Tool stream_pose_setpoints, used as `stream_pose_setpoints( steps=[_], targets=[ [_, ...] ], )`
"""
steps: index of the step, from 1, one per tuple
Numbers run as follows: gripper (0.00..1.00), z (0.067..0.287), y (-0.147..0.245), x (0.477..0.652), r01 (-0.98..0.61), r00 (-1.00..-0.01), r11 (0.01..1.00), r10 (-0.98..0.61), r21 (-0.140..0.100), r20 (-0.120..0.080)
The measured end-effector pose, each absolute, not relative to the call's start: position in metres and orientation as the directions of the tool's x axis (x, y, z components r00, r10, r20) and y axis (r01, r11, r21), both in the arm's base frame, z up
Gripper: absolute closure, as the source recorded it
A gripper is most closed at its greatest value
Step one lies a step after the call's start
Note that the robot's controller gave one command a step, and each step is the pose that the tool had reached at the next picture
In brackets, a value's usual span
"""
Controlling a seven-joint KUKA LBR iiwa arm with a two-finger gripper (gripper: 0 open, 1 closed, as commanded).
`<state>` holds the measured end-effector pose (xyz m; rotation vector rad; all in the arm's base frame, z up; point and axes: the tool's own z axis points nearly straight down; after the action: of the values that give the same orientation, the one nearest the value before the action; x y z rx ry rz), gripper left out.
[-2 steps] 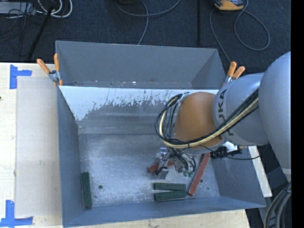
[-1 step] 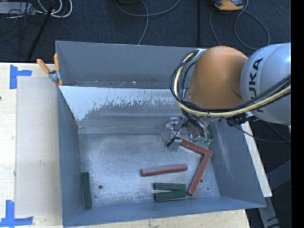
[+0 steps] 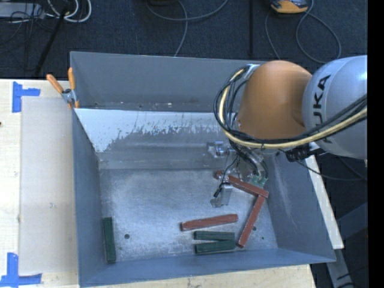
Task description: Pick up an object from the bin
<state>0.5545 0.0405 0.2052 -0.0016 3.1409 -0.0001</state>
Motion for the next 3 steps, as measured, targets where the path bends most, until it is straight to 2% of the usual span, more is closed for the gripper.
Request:
stream_pose_setpoints(
  steps=[1,2,3],
  targets=[
    [0.0,0.0909,0.015,0.4847,-0.111,-0.994,0.994,-0.111,0.001,0.013],
    [1.0,0.095,0.0154,0.4883,-0.109,-0.994,0.994,-0.109,0.0,0.003],
    [0.0,0.095,0.0154,0.4883,-0.108,-0.994,0.994,-0.108,0.001,0.003]
  ],
)
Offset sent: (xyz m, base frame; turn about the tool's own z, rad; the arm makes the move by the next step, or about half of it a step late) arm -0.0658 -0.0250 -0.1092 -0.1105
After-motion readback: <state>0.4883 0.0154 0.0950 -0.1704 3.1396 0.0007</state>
